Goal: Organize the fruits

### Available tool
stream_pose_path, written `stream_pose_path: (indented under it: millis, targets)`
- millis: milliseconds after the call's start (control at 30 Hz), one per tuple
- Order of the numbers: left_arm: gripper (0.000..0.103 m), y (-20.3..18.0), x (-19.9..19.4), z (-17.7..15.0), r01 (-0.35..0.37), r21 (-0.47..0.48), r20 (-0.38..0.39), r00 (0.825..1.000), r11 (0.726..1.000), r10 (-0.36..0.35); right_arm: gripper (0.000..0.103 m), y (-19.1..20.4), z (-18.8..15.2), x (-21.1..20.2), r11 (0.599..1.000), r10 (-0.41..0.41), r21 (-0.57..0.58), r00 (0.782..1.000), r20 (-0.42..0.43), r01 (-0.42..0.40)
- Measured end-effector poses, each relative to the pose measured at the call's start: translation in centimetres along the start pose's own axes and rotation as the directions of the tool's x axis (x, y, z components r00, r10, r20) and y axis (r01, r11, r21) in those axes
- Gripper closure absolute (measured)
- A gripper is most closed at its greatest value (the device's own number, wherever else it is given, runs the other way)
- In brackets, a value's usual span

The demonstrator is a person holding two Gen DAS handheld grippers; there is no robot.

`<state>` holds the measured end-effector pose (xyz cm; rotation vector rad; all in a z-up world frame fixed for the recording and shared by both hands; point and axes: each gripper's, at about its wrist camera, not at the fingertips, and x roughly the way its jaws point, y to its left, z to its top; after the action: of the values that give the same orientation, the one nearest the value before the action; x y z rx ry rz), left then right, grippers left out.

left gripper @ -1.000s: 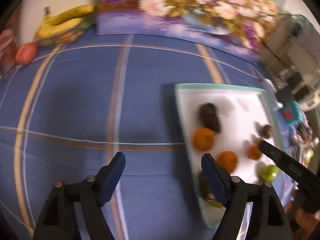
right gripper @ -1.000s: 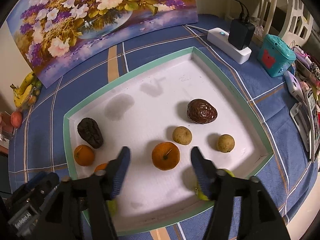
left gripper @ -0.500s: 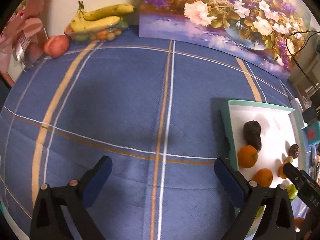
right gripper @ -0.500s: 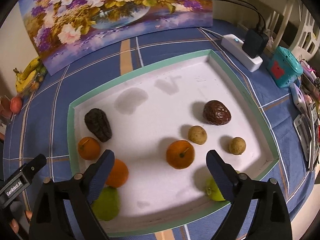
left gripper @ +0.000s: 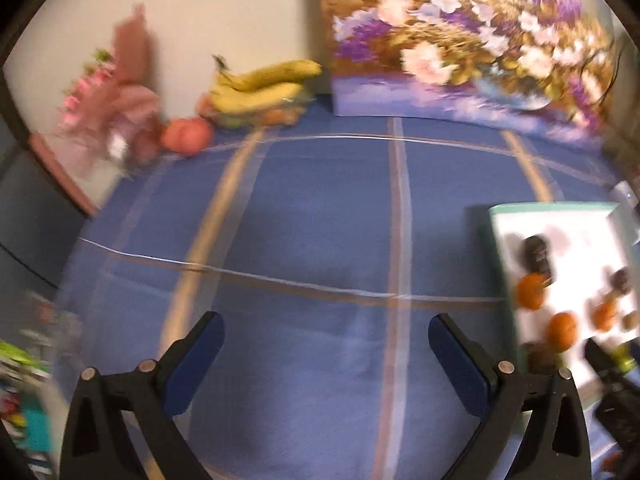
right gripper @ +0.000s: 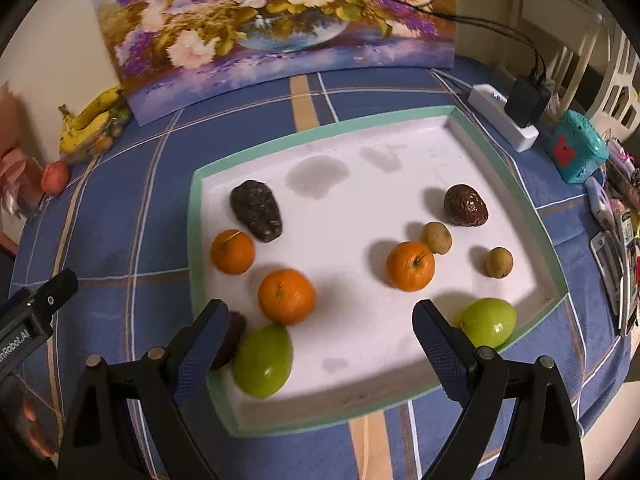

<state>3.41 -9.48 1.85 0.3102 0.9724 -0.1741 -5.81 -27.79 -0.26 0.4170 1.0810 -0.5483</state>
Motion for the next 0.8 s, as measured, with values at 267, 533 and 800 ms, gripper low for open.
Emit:
stream_pose_path:
  millis: [267,533,800]
  targets:
    - [0.000,2.9,-2.8,-4.2,0.047,-0.029,-0.012,0.999,0.998,-0.048,0.010,1.2,-3.4,-2.9,1.000,0.000,-0.024,0.999,0.054,0.002]
    - [0.000,4.2,-3.4,-6.8,0.058,-0.053,-0.037,0.997,0.997,-0.060,0.010,1.7,-5.9,-3.9,0.999,-0.002,-0.035,0.998,0.062,0.004]
    - [0.000,3.7,-2.9,-6.9,0.069,-0.031,-0.063,0.995,0.997,-0.071,0.010,1.5,-5.8,-4.2,1.000,0.014,-0.019,0.997,0.076,-0.013]
